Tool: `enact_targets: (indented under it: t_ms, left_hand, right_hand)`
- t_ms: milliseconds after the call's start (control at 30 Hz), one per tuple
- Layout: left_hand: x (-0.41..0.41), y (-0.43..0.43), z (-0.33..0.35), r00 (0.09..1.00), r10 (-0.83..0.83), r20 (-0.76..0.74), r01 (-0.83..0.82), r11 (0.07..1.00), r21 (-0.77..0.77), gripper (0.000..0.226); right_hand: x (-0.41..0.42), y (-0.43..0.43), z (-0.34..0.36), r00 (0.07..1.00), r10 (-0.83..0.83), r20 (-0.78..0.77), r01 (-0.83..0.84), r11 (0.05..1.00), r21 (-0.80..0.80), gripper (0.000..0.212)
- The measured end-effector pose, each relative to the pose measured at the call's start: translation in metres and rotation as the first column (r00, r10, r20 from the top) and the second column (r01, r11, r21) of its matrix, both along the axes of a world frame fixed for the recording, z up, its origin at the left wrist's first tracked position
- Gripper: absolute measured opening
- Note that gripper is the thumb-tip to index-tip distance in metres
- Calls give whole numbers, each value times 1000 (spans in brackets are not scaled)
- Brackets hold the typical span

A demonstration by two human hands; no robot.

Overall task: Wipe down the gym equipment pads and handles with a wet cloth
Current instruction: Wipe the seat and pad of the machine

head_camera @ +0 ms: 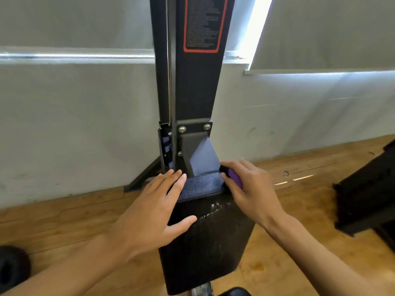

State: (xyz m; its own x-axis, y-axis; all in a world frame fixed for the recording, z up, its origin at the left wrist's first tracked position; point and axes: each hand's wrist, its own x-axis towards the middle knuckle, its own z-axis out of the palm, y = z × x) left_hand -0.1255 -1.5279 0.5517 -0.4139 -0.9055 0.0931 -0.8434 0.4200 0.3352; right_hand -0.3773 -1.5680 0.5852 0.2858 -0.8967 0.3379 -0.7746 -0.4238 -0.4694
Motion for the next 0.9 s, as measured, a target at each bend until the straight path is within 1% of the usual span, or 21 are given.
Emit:
enact_targets:
  t_ms: [67,133,167,200,267,300,333,367,433,467,533,567,600,633,700,733,767,800,833,867,900]
  left_hand:
    - [-1,0,-1,1000,-13,5,12,1000,11,106]
    - [3,0,1,999,-36,25,35,999,22,107]
    - [6,1,2,998,-49,43,48,998,30,105]
    - [8,1,2,997,-61,43,60,998,26,102]
    - [6,0,-1,998,-64,-10,64,998,-28,100]
    - [4,1,-2,998,-55,-37,54,998,-44,100]
    - [2,1,-4,997,-46,-56,43,998,-52,99]
    - [2,1,-5,996,-45,-71,41,997,-60,100]
    - [3,3,-6,993,-67,-93,62,996,-58,100]
    - [5,1,-6,991,-84,-106,78,996,-53,99]
    - [9,0,-9,986,-93,-139,83,994,-73,96]
    - [10,0,-11,986,-89,-144,76,993,-89,93]
    - [10,0,-15,986,-77,-151,62,993,-102,91]
    - [10,-1,-18,984,-67,-163,48,992,-114,90]
    - [7,-1,-22,979,-54,-194,32,993,-117,89]
    - [6,-1,-24,978,-46,-204,23,993,-114,90]
    - [6,-1,-25,976,-38,-214,14,994,-109,90]
    - [7,-1,-26,974,-31,-225,10,995,-96,92]
    - [8,0,-25,972,-29,-235,12,997,-77,93]
    - [9,-1,-26,969,-27,-244,15,999,-52,95]
    - [10,-1,-25,967,-24,-255,18,1000,-24,96]
  right_hand:
    - [38,17,-9,991,125,-48,-126,992,-16,36]
    - [38,18,-11,971,203,-127,-210,977,-47,37]
    - [25,13,-13,975,175,-139,-187,979,-75,34]
    - [6,7,-14,987,104,-123,-116,989,-91,30]
    - [-27,-2,-9,993,-114,-20,112,990,-80,28]
    - [-32,-4,-6,981,-191,30,193,979,-59,28]
    - [-24,-6,-4,972,-227,64,230,972,-48,27]
    - [-5,-5,-3,973,-217,76,221,974,-54,24]
    - [42,7,-5,993,-111,48,113,992,-57,21]
    - [59,16,-6,999,-29,18,30,998,-56,22]
    - [64,26,-4,988,140,-61,-141,990,-23,29]
    - [51,23,-2,979,181,-97,-184,983,-22,29]
    - [31,17,-1,981,157,-112,-161,987,-29,27]
    - [9,10,-1,993,67,-97,-72,996,-45,24]
    - [-29,-2,-1,986,-168,5,167,982,-86,26]
    - [-31,-5,-1,970,-233,67,239,967,-86,27]
    - [-18,-4,-3,966,-239,100,248,965,-86,27]
    - [6,1,-5,975,-191,112,200,977,-75,28]
    - [32,10,-6,990,-94,109,100,994,-53,28]
    - [53,20,-4,995,46,84,-43,998,-41,28]
    - [62,26,-3,983,180,31,-179,983,-31,28]
